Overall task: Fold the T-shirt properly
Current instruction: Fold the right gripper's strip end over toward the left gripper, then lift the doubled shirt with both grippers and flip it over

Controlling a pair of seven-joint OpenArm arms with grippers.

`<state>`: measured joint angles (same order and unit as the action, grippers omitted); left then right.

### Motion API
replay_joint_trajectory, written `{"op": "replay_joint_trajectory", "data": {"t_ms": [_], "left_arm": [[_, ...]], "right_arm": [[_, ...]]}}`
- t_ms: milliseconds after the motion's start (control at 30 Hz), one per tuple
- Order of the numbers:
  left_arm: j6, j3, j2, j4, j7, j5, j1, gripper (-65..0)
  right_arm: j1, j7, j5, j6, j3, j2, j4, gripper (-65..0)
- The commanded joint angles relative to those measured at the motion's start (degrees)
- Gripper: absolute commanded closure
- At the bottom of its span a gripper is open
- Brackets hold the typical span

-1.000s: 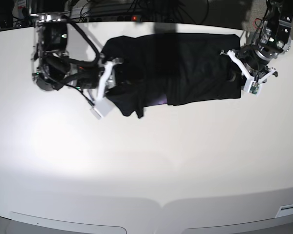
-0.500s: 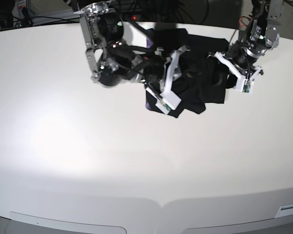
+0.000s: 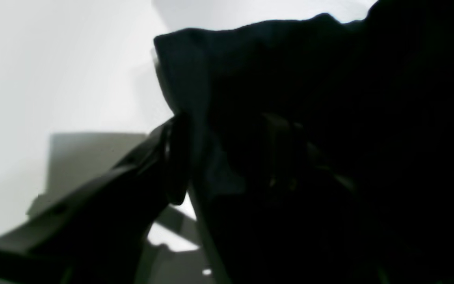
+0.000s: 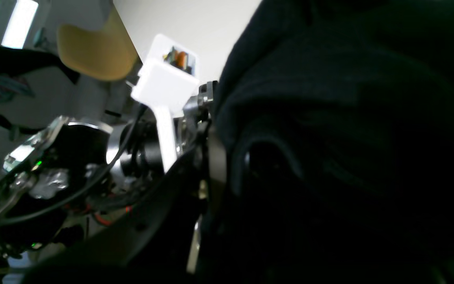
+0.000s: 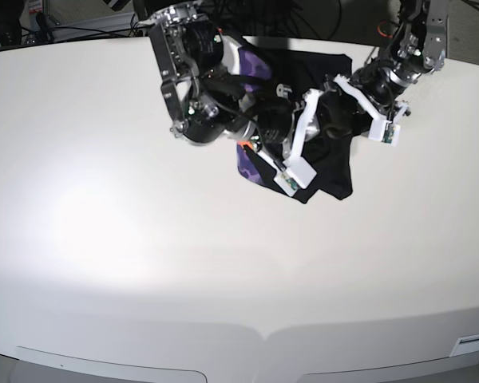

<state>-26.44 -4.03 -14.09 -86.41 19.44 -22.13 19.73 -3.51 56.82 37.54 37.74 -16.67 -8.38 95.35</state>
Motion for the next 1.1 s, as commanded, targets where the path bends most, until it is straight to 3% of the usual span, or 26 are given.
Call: {"op": "replay_joint_trajectory", "data": {"t_ms": [0, 133, 467, 500, 633, 733, 867, 1067], "left_arm": [[-0.26, -0.57, 0.09, 0.55, 6.19, 0.79, 1.25, -27.2], [-2.43, -0.57, 0.09, 0.55, 6.21, -0.79, 1.25, -27.2], [-2.54, -0.57, 0.09, 0.55, 6.23, -1.09, 1.25, -27.2], [-2.51, -0.57, 0.09, 0.55, 6.23, -1.09, 1.25, -27.2], [-2.51, -0.57, 0.07, 0.55, 6.23, -0.98, 1.22, -27.3], [-2.51, -0.57, 0.04, 0.52, 6.21, -0.85, 1.2, -27.3], [-2.51, -0.42, -0.09, 0.2, 6.23, -0.83, 1.03, -27.2], [-2.51, 2.27, -0.09, -4.15, 8.44, -0.85, 1.07, -27.2]], "right_arm": [[0.81, -1.79, 1.62, 0.26, -0.48, -0.62, 0.55, 0.0], [0.81, -2.14, 1.62, 0.26, -2.71, -0.62, 0.13, 0.0], [0.81, -2.54, 1.64, 0.28, -8.22, -0.62, 0.13, 0.0], [0.81, -2.64, 1.64, 0.28, -8.61, -0.62, 0.13, -2.5], [0.83, -2.95, 2.71, 0.46, -10.03, -0.62, 0.13, -25.8], [1.01, -2.82, 8.41, 0.46, -10.97, -0.62, 0.13, -35.2], [2.6, -0.48, 17.0, 1.55, -11.91, -0.62, 0.13, -35.4], [6.78, 11.06, 34.03, 2.26, -11.91, -0.62, 0.15, -35.3]]}}
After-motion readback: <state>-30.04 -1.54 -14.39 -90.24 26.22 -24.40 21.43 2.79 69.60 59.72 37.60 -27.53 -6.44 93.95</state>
